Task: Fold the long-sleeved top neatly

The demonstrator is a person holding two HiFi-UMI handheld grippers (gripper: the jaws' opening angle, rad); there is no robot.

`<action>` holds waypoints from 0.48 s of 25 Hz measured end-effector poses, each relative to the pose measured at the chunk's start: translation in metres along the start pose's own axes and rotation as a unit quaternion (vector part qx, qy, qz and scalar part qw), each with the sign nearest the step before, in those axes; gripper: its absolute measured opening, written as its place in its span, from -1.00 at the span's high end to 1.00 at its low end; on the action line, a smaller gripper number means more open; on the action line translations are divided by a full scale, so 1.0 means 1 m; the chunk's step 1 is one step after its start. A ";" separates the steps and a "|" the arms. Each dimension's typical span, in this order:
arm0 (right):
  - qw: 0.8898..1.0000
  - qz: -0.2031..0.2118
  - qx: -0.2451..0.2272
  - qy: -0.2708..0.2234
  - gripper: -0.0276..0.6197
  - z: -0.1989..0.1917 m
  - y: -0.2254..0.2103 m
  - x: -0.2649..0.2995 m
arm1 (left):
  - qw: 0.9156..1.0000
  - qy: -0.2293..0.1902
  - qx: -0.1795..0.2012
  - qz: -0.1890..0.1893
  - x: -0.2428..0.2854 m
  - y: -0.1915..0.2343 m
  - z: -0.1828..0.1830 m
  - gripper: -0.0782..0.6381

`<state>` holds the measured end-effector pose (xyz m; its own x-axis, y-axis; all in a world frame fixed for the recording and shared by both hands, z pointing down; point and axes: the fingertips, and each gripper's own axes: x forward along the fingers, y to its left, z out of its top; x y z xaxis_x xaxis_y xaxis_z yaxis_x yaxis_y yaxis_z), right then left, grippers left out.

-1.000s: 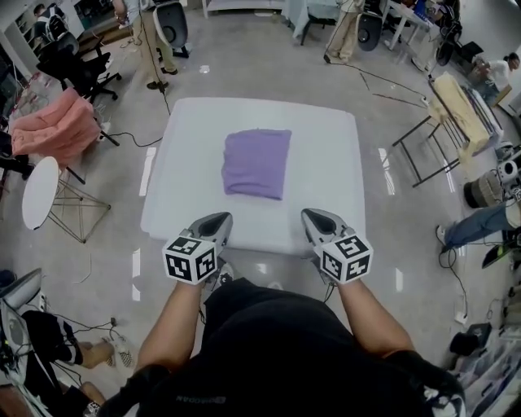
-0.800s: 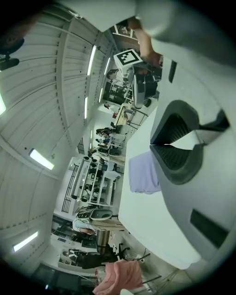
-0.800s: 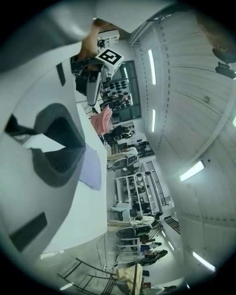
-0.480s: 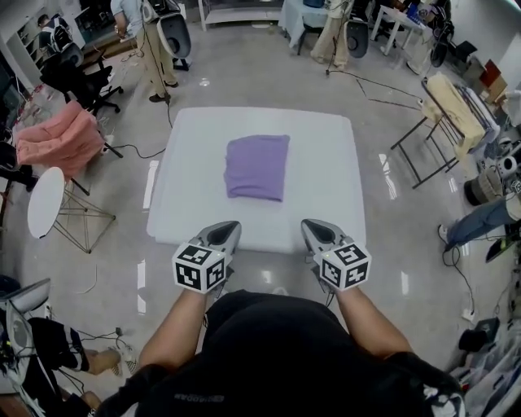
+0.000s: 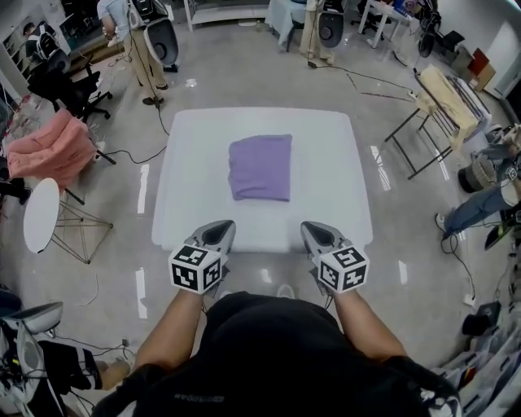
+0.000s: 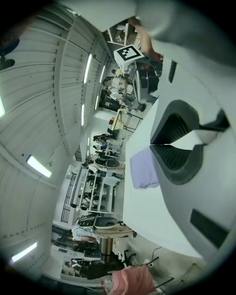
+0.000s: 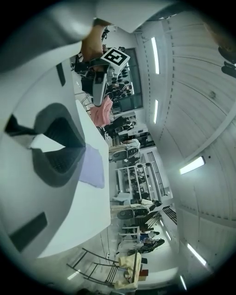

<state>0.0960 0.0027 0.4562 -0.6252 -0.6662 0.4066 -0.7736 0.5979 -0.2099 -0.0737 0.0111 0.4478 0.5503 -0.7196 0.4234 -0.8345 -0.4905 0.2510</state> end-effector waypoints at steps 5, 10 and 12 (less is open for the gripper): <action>1.000 -0.009 0.007 0.007 0.91 -0.003 0.006 0.006 | 1.000 0.005 -0.001 -0.003 -0.007 0.012 0.001 0.76; 1.000 -0.013 0.005 0.002 0.91 0.008 0.011 0.009 | 1.000 0.003 -0.001 -0.008 -0.010 0.016 0.005 0.76; 1.000 -0.016 0.006 0.000 0.91 0.009 0.012 0.008 | 1.000 0.003 0.004 -0.011 -0.012 0.015 0.004 0.76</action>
<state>0.0809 0.0000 0.4490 -0.6003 -0.6848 0.4131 -0.7942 0.5713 -0.2069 -0.0929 0.0099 0.4432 0.5676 -0.7057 0.4240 -0.8224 -0.5095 0.2531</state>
